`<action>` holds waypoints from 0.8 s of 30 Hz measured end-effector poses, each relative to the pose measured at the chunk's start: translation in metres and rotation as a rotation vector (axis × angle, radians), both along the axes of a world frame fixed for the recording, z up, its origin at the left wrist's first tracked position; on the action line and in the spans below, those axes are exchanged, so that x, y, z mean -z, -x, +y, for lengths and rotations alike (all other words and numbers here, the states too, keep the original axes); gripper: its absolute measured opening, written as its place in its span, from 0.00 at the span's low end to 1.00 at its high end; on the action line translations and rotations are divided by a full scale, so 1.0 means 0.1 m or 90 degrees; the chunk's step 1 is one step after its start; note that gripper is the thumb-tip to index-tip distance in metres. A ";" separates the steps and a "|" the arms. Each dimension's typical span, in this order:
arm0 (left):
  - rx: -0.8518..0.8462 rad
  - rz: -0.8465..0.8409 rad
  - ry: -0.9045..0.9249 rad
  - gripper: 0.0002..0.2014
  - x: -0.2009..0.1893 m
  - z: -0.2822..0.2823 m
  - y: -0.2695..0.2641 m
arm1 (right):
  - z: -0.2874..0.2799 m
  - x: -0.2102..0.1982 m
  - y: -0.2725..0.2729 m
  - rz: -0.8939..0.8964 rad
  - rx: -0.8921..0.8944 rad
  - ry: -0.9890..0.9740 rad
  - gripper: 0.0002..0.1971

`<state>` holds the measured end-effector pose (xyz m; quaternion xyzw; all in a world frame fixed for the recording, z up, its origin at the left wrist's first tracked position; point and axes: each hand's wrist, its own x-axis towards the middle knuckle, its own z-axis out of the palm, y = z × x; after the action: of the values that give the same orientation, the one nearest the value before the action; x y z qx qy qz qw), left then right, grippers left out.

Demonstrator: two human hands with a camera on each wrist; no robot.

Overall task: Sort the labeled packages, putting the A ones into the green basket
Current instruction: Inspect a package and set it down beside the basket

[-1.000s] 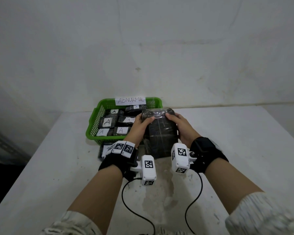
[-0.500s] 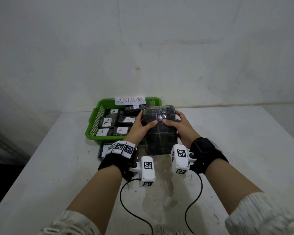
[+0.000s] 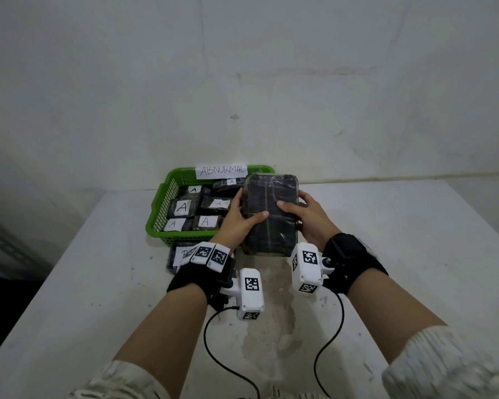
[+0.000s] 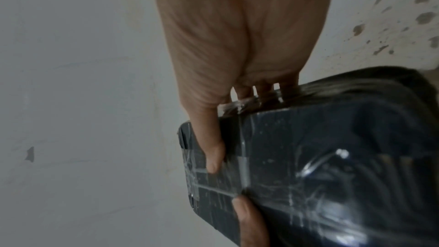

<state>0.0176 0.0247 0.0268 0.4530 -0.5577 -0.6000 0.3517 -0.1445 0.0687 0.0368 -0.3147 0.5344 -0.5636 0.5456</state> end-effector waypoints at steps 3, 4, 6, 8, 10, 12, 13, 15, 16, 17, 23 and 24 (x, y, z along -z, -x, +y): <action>-0.028 0.033 0.000 0.42 0.00 -0.01 -0.01 | 0.02 0.02 0.01 0.036 -0.072 -0.040 0.33; -0.031 0.042 -0.001 0.41 -0.01 -0.02 -0.01 | 0.03 0.04 0.01 0.034 -0.094 -0.059 0.33; -0.019 0.046 -0.012 0.41 -0.03 -0.03 -0.02 | 0.04 0.08 0.00 0.016 -0.102 -0.077 0.33; 0.008 0.026 -0.010 0.42 -0.03 -0.04 -0.03 | 0.03 0.09 -0.01 0.001 -0.075 -0.072 0.32; 0.027 0.003 -0.003 0.43 -0.02 -0.03 -0.04 | 0.03 0.08 -0.02 -0.005 -0.054 -0.061 0.32; 0.024 0.003 0.000 0.44 0.00 -0.02 -0.05 | 0.03 0.06 -0.03 0.000 -0.061 -0.057 0.29; 0.019 0.005 0.001 0.43 0.00 -0.02 -0.05 | 0.03 0.05 -0.02 0.003 -0.072 -0.055 0.26; 0.012 0.008 0.006 0.43 0.00 -0.02 -0.06 | 0.05 0.02 -0.01 0.010 -0.104 -0.058 0.26; 0.011 0.008 0.010 0.42 0.00 -0.03 -0.06 | 0.06 0.01 0.00 0.016 -0.115 -0.062 0.29; 0.011 0.007 0.009 0.42 -0.01 -0.02 -0.07 | 0.06 0.00 0.01 0.021 -0.119 -0.064 0.31; 0.046 -0.028 -0.004 0.46 0.03 0.03 -0.09 | 0.05 0.04 0.03 0.015 -0.078 -0.059 0.36; 0.044 -0.035 -0.003 0.46 0.04 0.02 -0.09 | 0.05 0.04 0.03 0.016 -0.084 -0.056 0.37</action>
<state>0.0271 0.0266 0.0228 0.4505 -0.5812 -0.6003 0.3146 -0.1474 0.0733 0.0330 -0.3321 0.5433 -0.4984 0.5884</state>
